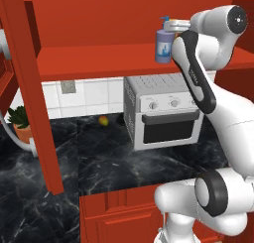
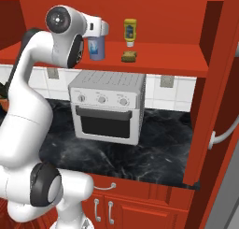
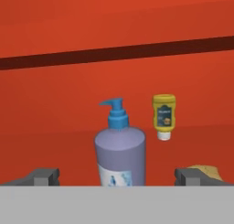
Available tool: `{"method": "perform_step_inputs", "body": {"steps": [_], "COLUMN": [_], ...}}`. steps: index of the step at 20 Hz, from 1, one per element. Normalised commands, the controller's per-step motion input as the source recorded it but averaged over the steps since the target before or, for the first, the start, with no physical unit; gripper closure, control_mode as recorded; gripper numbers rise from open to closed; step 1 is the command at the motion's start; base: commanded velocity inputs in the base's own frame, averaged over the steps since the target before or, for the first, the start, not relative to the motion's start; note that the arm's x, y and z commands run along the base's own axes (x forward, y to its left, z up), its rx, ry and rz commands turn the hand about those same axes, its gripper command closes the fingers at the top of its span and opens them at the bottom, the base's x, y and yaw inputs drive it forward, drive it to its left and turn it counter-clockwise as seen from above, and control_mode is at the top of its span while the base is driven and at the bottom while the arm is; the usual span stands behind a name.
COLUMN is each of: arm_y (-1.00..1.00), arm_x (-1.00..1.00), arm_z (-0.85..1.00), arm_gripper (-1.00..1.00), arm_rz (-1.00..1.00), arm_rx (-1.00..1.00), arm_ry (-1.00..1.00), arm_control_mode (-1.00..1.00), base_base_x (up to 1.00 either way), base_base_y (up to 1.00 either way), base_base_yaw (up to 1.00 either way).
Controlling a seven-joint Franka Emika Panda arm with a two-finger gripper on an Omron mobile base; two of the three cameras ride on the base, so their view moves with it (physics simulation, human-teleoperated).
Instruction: Pick the soap dispenser and sponge from the cabinet and place them on the counter.
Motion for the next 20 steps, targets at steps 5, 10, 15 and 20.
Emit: {"method": "perform_step_inputs", "body": {"steps": [5,10,15,20], "arm_y": [0.0,0.0,0.0,0.01], "arm_x": [0.18,0.24,0.26,0.24], "arm_z": [-0.03,0.0,0.0,0.0], "arm_gripper": [-1.0,-1.0,-1.0,-1.0], "arm_rz": [0.0,0.0,0.0,0.0], "arm_rx": [0.0,0.0,0.0,0.0], "arm_ry": [0.02,0.01,0.02,0.03], "arm_control_mode": [-1.0,-1.0,-1.0,-1.0], "base_base_x": [0.0,0.0,0.0,0.0], "base_base_y": [0.0,0.0,0.0,0.0], "base_base_yaw": [0.0,0.0,0.0,0.0]}}
